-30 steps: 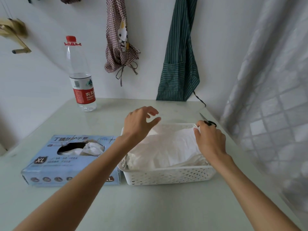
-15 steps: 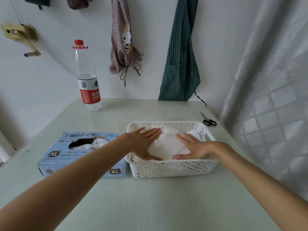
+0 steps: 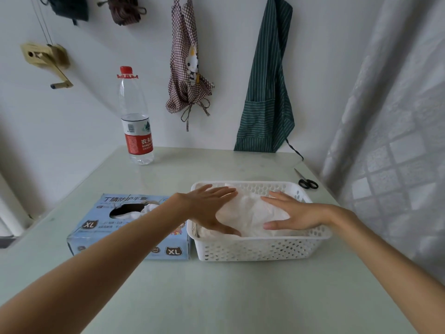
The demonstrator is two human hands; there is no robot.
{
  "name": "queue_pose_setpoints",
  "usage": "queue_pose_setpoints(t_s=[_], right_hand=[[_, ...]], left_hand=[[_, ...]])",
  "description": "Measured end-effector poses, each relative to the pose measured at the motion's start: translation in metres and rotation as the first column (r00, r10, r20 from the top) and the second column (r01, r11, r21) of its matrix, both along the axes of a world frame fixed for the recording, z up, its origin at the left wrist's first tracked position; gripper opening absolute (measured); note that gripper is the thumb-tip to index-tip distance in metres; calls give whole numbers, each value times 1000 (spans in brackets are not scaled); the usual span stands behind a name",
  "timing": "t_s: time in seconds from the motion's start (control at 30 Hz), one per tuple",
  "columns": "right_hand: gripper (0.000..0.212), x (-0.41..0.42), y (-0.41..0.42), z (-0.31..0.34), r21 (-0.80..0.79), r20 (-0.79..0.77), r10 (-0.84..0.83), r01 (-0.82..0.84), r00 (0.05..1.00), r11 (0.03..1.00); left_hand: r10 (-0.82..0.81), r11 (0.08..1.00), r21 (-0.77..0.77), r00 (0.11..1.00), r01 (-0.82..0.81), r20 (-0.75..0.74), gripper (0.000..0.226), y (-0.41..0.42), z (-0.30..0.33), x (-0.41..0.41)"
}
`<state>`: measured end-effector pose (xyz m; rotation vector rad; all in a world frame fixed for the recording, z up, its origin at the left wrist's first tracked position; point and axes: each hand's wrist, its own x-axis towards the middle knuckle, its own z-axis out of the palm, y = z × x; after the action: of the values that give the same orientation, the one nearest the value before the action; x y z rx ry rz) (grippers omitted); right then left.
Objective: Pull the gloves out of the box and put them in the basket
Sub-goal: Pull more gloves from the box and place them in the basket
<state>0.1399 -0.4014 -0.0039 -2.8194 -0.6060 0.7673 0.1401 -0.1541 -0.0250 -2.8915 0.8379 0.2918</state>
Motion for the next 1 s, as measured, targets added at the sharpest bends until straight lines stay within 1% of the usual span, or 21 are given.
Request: queue_pose_setpoints(t_s=[0.03, 0.07, 0.1, 0.17, 0.23, 0.33, 0.4, 0.5, 0.57, 0.6, 0.67, 0.73, 0.8, 0.87, 0.93, 1.0], right_hand=[[85, -3, -2, 3, 55, 36, -13, 11, 999, 998], [82, -4, -2, 4, 76, 74, -15, 9, 997, 997], [82, -4, -3, 4, 56, 95, -18, 12, 995, 998], [89, -3, -5, 0, -86, 75, -16, 22, 997, 996], [95, 1, -10, -9, -212, 31, -28, 34, 999, 977], [97, 6, -12, -15, -260, 16, -45, 47, 999, 965], [96, 6, -10, -10, -265, 5, -49, 49, 999, 963], [92, 6, -11, 6, -164, 48, -83, 90, 995, 982], [77, 3, -4, 19, -65, 152, -100, 111, 983, 992], [66, -1, 2, 23, -7, 231, -102, 106, 968, 994], [42, -12, 32, 28, 151, 366, -94, 41, 926, 988], [29, -28, 73, 28, 283, 404, -45, -78, 914, 956], [24, -39, 119, 25, 320, 422, 34, -184, 906, 929], [22, -40, 160, 18, 310, 451, 83, -243, 888, 919], [22, -35, 190, 11, 300, 481, 79, -248, 873, 921], [23, -28, 213, 3, 275, 507, 49, -216, 860, 937]], left_hand=[[-21, 1000, 2, 1000, 21, 14, 107, 2, 2, -1], [-32, 999, 17, 999, 32, 20, 106, 5, 3, -3], [-42, 998, 48, 999, 42, 13, 105, 6, 2, -3], [-31, 992, 118, 999, 32, -7, 104, 7, -4, -1], [-8, 988, 155, 1000, 9, -9, 103, 6, -11, 1], [9, 988, 156, 1000, -9, 4, 105, 5, -11, 3], [30, 996, 81, 1000, -30, -3, 110, 9, -5, -1], [105, 988, -110, 994, -106, -18, 108, 30, 20, -12], [199, 959, -199, 980, -200, -27, 110, 63, 38, -24], [247, 948, -199, 968, -249, -39, 115, 84, 42, -30], [353, 925, -119, 933, -360, -71, 126, 133, 41, -46], [462, 883, -40, 881, -468, -105, 140, 173, 28, -61], [533, 840, -21, 832, -542, -153, 152, 192, 13, -74], [582, 799, -51, 792, -599, -185, 161, 199, -1, -82], [610, 768, -104, 772, -632, -178, 163, 196, -13, -85], [627, 751, -149, 765, -644, -148, 160, 193, -19, -87]])
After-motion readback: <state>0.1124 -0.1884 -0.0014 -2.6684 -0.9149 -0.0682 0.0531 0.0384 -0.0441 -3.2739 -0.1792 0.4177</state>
